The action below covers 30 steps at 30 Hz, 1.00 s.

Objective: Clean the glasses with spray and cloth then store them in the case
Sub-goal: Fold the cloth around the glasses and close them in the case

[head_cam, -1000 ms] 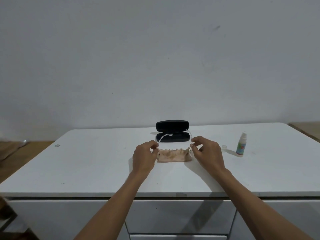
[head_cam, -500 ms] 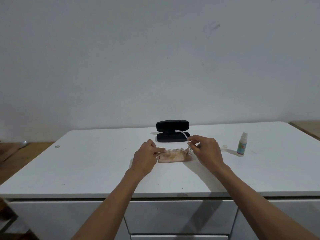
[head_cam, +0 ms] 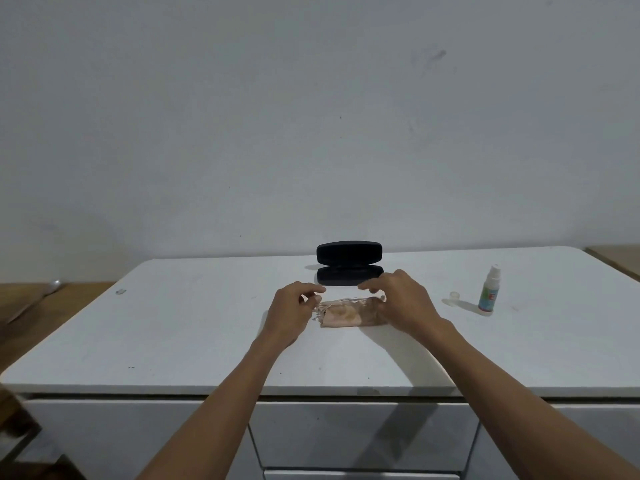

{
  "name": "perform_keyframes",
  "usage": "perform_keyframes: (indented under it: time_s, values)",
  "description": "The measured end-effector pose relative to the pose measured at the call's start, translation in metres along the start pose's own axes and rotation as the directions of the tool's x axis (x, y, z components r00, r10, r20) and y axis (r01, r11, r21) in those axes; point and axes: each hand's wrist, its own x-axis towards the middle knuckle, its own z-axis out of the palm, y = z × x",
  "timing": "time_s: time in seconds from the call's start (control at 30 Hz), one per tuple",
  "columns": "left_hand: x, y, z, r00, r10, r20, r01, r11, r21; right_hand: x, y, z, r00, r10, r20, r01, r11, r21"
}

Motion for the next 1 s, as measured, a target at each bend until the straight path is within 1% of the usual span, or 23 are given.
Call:
perform_keyframes:
  time_s: [0.07, 0.2, 0.3, 0.37, 0.47, 0.6, 0.8, 0.9, 1.0]
  values:
    - [-0.005, 0.005, -0.001, 0.997, 0.065, 0.044, -0.066, 0.997, 0.025, -0.002, 0.003, -0.001, 1.0, -0.009, 0.006, 0.009, 0.999, 0.052]
    - [-0.014, 0.012, -0.005, 0.967, 0.125, 0.22, -0.185, 0.942, 0.278, -0.008, 0.008, -0.001, 0.998, -0.036, 0.047, 0.034, 0.998, 0.051]
    - [-0.015, 0.011, -0.006, 0.957, 0.144, 0.253, -0.227, 0.912, 0.34, -0.011, 0.013, -0.003, 0.995, -0.045, 0.088, 0.039, 0.997, 0.071]
    - [-0.012, 0.009, -0.007, 0.958, 0.131, 0.256, -0.219, 0.909, 0.354, -0.012, 0.015, -0.005, 0.991, -0.03, 0.133, 0.02, 0.997, 0.081]
    - [-0.006, 0.008, -0.009, 0.956, 0.093, 0.278, -0.185, 0.926, 0.328, -0.01, 0.017, -0.007, 0.985, -0.022, 0.172, 0.007, 0.996, 0.088]
    - [-0.001, 0.009, -0.01, 0.947, 0.103, 0.305, -0.202, 0.927, 0.315, -0.007, 0.017, -0.007, 0.981, -0.039, 0.191, 0.028, 0.998, 0.065]
    - [-0.005, 0.005, -0.01, 0.937, 0.161, 0.309, -0.266, 0.903, 0.336, -0.004, 0.019, -0.001, 0.988, -0.07, 0.138, 0.066, 0.997, 0.031]
    - [0.001, 0.007, -0.01, 0.928, 0.195, 0.317, -0.312, 0.872, 0.377, 0.0, 0.023, 0.001, 0.99, -0.085, 0.113, 0.082, 0.996, 0.032]
    - [0.017, 0.012, -0.01, 0.929, 0.206, 0.306, -0.311, 0.882, 0.353, 0.011, 0.028, 0.002, 0.994, -0.094, 0.061, 0.093, 0.995, 0.029]
